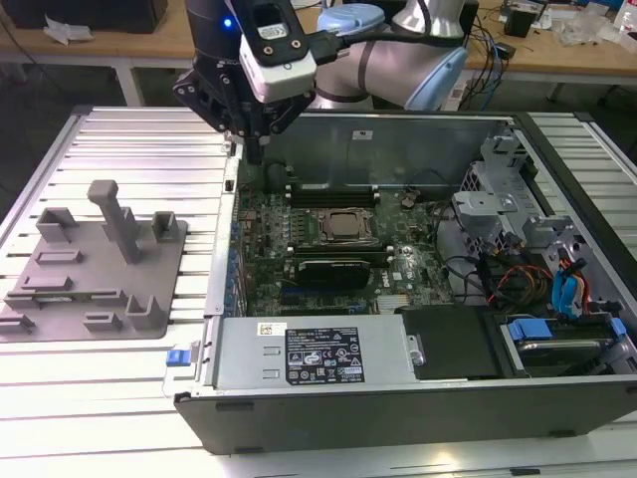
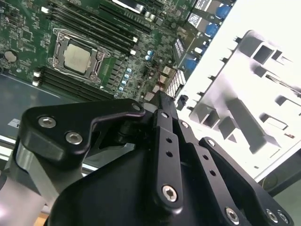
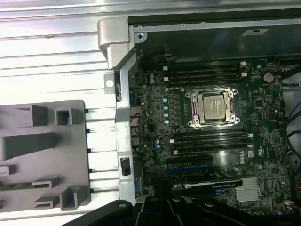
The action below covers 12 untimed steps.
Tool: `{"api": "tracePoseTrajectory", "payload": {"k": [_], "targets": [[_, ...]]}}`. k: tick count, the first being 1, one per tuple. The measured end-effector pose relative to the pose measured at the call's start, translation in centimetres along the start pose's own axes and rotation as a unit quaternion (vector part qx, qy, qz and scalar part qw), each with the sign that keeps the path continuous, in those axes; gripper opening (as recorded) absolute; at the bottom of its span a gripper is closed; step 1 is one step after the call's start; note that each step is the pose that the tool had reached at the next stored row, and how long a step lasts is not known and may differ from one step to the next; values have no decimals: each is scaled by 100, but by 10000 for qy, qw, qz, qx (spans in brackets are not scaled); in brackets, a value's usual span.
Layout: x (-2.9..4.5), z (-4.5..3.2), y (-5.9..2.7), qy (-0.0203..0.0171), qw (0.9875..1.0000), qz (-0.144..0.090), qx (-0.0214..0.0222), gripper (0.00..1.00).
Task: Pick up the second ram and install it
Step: 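Reach for the second ram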
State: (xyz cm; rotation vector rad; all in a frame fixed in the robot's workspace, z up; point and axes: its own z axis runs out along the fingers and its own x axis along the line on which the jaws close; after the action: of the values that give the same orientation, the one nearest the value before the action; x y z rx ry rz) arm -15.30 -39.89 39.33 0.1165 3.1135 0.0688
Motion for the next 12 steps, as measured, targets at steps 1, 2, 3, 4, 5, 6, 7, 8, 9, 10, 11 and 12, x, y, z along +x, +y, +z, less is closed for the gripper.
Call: {"api": "tracePoseTrajectory", "payload": {"k": [1,2,3,4,5,6,7,8,9,10,11,12], "targets": [[12,0,-1,0,10000,0,0,8],[33,-1,-2,0,10000,0,0,8],[54,-1,-4,0,10000,1,0,8],[79,-2,-6,0,10000,1,0,8],[98,-2,-7,0,10000,1,0,8],[112,-3,-8,0,10000,1,0,8],[128,-3,-10,0,10000,0,0,8],[138,-3,-10,0,10000,0,0,8],[151,-3,-11,0,10000,0,-1,8],[161,-4,-12,0,10000,0,-1,8],[185,-5,-14,0,10000,0,-2,8],[212,-5,-16,0,10000,1,-3,8]]}}
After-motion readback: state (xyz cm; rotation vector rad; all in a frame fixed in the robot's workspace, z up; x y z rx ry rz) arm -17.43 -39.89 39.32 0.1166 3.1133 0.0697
